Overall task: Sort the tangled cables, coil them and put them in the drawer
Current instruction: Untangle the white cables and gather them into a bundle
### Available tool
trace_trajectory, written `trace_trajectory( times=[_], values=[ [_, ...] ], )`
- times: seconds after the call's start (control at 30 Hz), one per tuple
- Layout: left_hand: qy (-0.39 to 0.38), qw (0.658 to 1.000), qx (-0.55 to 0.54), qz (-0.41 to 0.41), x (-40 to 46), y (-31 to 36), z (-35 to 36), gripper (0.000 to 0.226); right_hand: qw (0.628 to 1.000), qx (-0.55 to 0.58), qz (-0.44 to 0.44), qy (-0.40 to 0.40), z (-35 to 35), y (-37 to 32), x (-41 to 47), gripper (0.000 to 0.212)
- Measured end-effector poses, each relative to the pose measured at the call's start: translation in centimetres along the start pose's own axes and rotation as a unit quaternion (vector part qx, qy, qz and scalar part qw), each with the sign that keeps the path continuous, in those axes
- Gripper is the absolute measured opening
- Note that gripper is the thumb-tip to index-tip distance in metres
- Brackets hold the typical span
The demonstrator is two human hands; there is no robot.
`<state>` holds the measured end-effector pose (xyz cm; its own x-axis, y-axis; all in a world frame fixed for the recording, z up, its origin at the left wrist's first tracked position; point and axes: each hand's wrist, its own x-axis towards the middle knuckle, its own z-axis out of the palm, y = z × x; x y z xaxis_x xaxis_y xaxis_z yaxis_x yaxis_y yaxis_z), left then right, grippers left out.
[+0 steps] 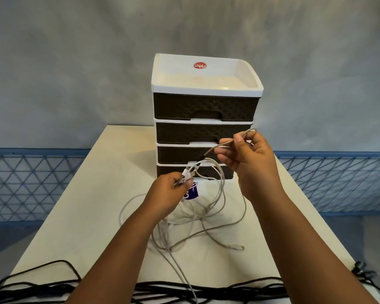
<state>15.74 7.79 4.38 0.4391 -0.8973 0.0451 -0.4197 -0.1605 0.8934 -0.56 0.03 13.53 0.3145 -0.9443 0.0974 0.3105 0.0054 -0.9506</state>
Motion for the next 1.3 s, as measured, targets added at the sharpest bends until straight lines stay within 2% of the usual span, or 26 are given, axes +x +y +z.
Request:
trace_trajectory(
  times=[0.1, 0.2, 0.33, 0.4, 0.5, 0.53, 0.57, 0.67, 0.7, 0.8, 0.97, 1.07, 1.13, 1.2, 1.3],
  values=[
    [0.01, 0.996, -0.075, 0.046, -0.6, 1.0, 0.4, 0.015, 1.0, 0.003, 0.015, -0.005, 0.0, 0.2, -0.3, 0.008],
    [-0.014, 0.997, -0.038, 0.059, -0.6, 1.1, 0.6, 0.019, 0.995, 0.075, 0.058, 0.014, -0.2, 0.2, -0.8, 0.007],
    [-0.053, 0.998, 0.023, -0.023, -0.2, 1.0, 0.3, 0.033, 0.977, 0.201, 0.066, 0.02, -0.9, -1.2, -1.5, 0.009],
    [-0.073, 0.994, -0.059, -0.048, -0.5, 1.5, -0.4, 0.039, 0.978, 0.203, 0.053, 0.019, -1.3, -2.4, -2.0, 0.01],
    [-0.111, 0.953, -0.279, -0.048, -1.5, 2.9, -1.8, 0.068, 0.977, 0.208, 0.043, 0.003, -1.7, -4.4, -2.6, 0.015],
    [-0.11, 0.945, -0.307, -0.038, -1.9, 3.5, -2.2, 0.074, 0.978, 0.207, 0.039, -0.005, -1.9, -5.2, -2.9, 0.016],
    [-0.1, 0.943, -0.315, -0.029, -2.4, 4.2, -2.6, 0.07, 0.979, 0.2, 0.031, -0.015, -2.2, -6.0, -3.2, 0.015],
    [-0.055, 0.948, -0.313, -0.015, -4.0, 6.3, -3.7, 0.034, 0.987, 0.151, -0.009, -0.06, -2.9, -8.9, -4.6, 0.012],
    [-0.049, 0.943, -0.331, -0.006, -4.6, 7.0, -4.1, 0.03, 0.988, 0.134, -0.027, -0.079, -3.2, -9.9, -5.2, 0.01],
    [-0.042, 0.929, -0.367, 0.022, -6.9, 8.9, -4.9, 0.03, 0.984, 0.105, -0.061, -0.133, -4.3, -12.5, -7.1, 0.01],
    [-0.05, 0.918, -0.388, 0.061, -11.0, 12.9, -3.5, 0.031, 0.967, 0.097, -0.054, -0.228, -6.2, -15.4, -10.7, 0.014],
    [-0.066, 0.915, -0.392, 0.063, -13.5, 14.7, -2.2, 0.032, 0.96, -0.012, -0.078, -0.27, -7.8, -15.6, -12.5, 0.016],
    [-0.064, 0.913, -0.399, 0.062, -15.0, 15.0, -1.5, 0.032, 0.955, -0.119, -0.077, -0.261, -9.2, -14.4, -13.4, 0.018],
    [-0.06, 0.892, -0.443, 0.065, -16.8, 14.9, -0.9, 0.035, 0.945, -0.222, -0.071, -0.23, -10.7, -12.5, -14.3, 0.019],
    [-0.055, 0.82, -0.547, 0.159, -19.6, 14.7, -0.6, 0.042, 0.933, -0.283, -0.075, -0.212, -12.4, -10.1, -16.2, 0.023]
  ],
)
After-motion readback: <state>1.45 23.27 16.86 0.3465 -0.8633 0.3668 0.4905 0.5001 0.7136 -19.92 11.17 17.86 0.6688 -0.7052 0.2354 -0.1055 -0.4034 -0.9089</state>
